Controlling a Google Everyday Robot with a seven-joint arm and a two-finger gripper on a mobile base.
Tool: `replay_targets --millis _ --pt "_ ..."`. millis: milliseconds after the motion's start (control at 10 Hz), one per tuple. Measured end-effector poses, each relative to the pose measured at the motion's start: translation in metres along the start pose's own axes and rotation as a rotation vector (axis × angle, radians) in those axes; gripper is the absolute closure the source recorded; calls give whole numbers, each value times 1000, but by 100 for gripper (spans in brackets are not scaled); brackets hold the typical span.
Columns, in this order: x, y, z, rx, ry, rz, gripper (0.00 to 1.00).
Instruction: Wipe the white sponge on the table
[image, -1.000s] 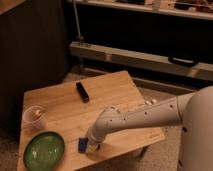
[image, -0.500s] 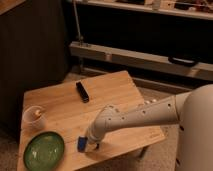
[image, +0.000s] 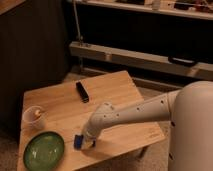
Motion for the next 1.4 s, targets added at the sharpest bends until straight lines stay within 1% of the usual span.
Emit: replay_targets --millis 300,500,700,800,1000,1200,1400 --pt "-5 -19 5 -6 3 -15 58" --pt "-3 -31 8 -7 1 -8 58" --pt "3 -46 5 8 -3 5 58" --pt "9 -58 -2 30 -1 9 58" --pt "8 -70 -13 51 -2 19 58" --pt "11 -79 -16 55 4 31 58" --pt "23 -82 -16 52 14 55 58"
